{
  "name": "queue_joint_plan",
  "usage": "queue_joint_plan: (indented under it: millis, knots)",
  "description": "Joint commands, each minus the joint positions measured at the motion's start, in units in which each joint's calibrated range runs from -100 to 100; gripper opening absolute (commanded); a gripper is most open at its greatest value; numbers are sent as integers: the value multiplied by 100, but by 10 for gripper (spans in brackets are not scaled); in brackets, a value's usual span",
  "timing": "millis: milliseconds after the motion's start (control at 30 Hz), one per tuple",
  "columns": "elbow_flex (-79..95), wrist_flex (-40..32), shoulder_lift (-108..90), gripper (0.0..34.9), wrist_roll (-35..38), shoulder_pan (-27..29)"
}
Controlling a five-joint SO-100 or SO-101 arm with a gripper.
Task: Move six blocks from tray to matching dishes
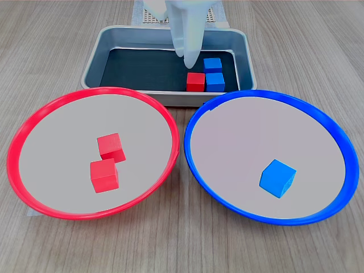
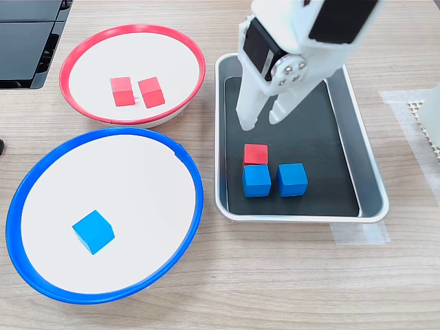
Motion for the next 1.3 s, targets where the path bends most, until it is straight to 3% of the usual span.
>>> queue_joint_plan:
  millis: [0, 167, 467, 533, 567, 700, 900, 1067, 1200, 1233, 1267]
  knots:
    - [35, 71, 21, 161, -464, -364]
    - [26, -152, 345, 167, -615, -448]
    - [-83, -614, 1061, 149, -625, -505]
    - [-147, -680, 1206, 98, -611, -505]
    - [-174, -705, 1257, 36, -601, -496]
    - [-611, -160, 1223, 5, -376, -401]
    - [-2550, 996, 1087, 4, -147, 417]
    - [-4462, 847, 2298, 4, -332, 1180]
    - [-5026, 385, 3202, 10, -278, 1312]
    - [-5008, 294, 3304, 34, -205, 1302]
    - [-4835, 71, 3364, 113, -78, 1246]
